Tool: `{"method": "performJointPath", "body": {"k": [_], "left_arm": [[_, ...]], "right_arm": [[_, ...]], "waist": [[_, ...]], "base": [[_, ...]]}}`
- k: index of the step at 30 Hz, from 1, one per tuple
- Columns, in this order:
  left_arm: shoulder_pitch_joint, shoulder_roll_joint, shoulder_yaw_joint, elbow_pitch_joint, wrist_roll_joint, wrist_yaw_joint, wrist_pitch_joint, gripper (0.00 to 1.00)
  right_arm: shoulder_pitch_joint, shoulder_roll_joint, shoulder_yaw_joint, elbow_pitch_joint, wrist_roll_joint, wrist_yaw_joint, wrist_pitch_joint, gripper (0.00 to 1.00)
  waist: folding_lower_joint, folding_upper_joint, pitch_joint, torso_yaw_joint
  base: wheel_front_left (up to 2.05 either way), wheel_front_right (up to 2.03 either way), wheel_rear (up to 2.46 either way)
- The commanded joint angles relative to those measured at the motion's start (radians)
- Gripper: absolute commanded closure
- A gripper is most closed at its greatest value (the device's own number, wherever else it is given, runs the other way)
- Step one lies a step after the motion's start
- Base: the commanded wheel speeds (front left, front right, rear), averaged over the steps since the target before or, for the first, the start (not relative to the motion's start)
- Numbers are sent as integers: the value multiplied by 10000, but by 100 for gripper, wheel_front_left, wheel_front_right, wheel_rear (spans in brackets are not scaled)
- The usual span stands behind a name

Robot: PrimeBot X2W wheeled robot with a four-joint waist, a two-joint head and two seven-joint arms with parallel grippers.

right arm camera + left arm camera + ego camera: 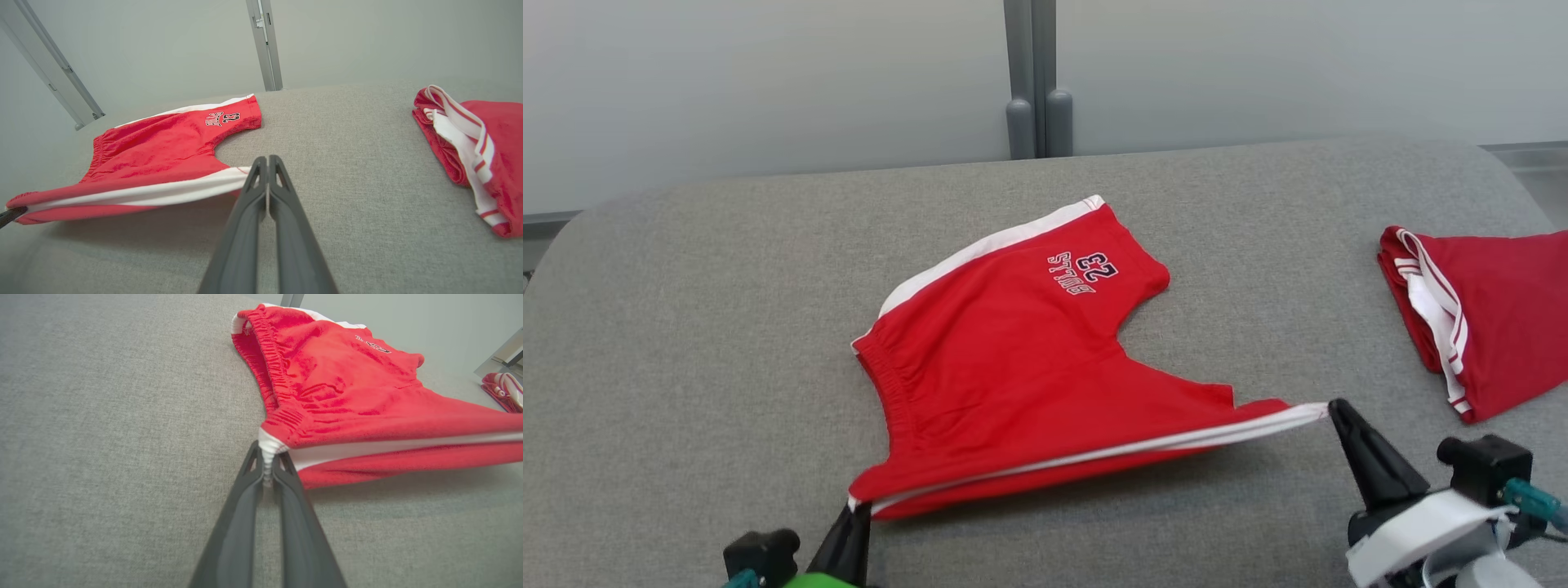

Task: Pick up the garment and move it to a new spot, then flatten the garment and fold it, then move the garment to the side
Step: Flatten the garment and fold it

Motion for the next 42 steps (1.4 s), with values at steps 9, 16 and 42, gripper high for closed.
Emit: {"method": "performJointPath", "body": {"k": [9,16,42], "left_arm": [[-2359,203,-834,-984,-900,116,6,100],[-4250,-231,-947,-232,-1180,115,6,100],[-6711,-502,-1923,-490,-2153,474,6,0]], "right_arm": [[-3674,300,-345,1159,-1290,-111,358,100],[-6687,581,-202,3074,-2092,-109,727,100],[-11373,484,1128,7383,-2353,-108,495,0]], "waist": [[1,-1,1926,720],[1,-1,3492,1371],[1,-1,5671,2679]], "base": [[0,0,0],[0,0,0],[0,0,0]]}}
